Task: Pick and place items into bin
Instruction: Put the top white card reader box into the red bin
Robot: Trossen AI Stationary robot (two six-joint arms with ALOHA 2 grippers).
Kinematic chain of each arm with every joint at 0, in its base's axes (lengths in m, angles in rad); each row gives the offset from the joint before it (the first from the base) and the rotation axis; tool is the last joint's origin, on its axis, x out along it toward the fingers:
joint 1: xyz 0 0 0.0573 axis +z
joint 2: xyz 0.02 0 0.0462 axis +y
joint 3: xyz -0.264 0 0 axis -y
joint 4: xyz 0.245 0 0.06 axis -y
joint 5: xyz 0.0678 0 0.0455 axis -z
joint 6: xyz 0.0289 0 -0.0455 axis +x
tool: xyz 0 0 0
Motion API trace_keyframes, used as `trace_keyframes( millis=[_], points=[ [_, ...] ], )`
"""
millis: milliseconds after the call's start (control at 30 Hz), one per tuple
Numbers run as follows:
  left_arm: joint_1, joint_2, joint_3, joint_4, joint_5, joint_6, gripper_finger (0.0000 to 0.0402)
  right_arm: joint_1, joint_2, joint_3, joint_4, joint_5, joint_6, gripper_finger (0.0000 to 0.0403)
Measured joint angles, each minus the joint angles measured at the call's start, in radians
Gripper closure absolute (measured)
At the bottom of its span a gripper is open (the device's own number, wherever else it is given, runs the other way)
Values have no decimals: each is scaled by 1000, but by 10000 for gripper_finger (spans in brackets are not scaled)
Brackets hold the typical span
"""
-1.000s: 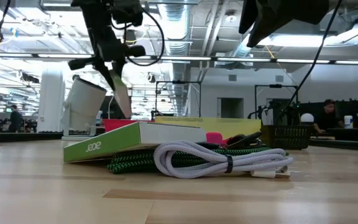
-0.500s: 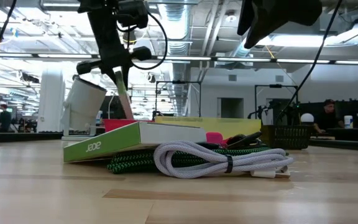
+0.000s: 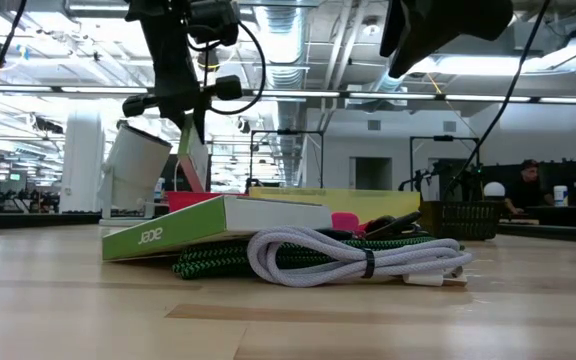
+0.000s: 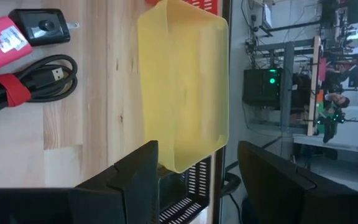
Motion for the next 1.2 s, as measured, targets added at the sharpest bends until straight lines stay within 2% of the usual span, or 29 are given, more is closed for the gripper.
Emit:
trace_keyframes(
  millis=[333,1200],
  points=[
    [0,-1,0,-1,21,-69,358,-5,0,0,0,-1,0,187],
    [-1,-1,0,-1,-5,-80,358,-5,0,0,3,-1,-1,187]
  ],
)
